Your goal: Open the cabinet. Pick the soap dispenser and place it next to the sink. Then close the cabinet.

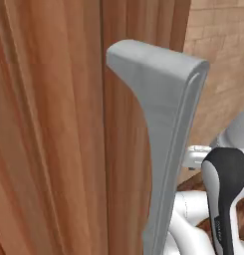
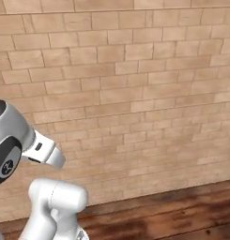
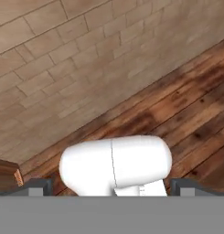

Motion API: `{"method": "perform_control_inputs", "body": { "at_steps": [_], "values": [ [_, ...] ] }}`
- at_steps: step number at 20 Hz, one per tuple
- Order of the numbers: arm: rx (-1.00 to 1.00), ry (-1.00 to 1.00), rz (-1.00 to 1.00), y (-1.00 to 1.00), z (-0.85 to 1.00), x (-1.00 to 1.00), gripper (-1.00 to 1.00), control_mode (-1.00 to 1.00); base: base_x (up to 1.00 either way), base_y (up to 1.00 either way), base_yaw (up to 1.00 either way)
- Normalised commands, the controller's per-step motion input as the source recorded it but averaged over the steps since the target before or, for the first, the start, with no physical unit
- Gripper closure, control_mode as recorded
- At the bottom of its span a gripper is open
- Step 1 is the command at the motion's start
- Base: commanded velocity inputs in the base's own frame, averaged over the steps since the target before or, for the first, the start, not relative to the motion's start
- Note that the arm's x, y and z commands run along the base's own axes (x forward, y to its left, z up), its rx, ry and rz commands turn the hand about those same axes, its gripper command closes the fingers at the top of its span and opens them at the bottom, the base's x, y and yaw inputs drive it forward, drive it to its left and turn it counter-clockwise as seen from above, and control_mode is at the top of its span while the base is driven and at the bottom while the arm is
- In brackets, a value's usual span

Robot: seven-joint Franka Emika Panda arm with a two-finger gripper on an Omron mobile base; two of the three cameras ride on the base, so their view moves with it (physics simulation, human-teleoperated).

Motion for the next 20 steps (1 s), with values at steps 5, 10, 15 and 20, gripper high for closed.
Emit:
{"method": "perform_control_inputs", "body": {
  "at_steps": [5, 10, 15, 20],
  "values": [
    [0.00, 0.00, 0.00, 0.00, 0.00, 0.00, -1.00, 1.00, 0.00, 0.00, 1.00],
    [0.00, 0.00, 0.00, 0.00, 0.00, 0.00, -1.00, 1.00, 0.00, 0.00, 1.00],
    [0.00, 0.00, 0.00, 0.00, 0.00, 0.00, -1.00, 1.00, 0.00, 0.00, 1.00],
    [0.00, 0.00, 0.00, 0.00, 0.00, 0.00, -1.00, 1.00, 0.02, 0.00, 1.00]
  ]
}}
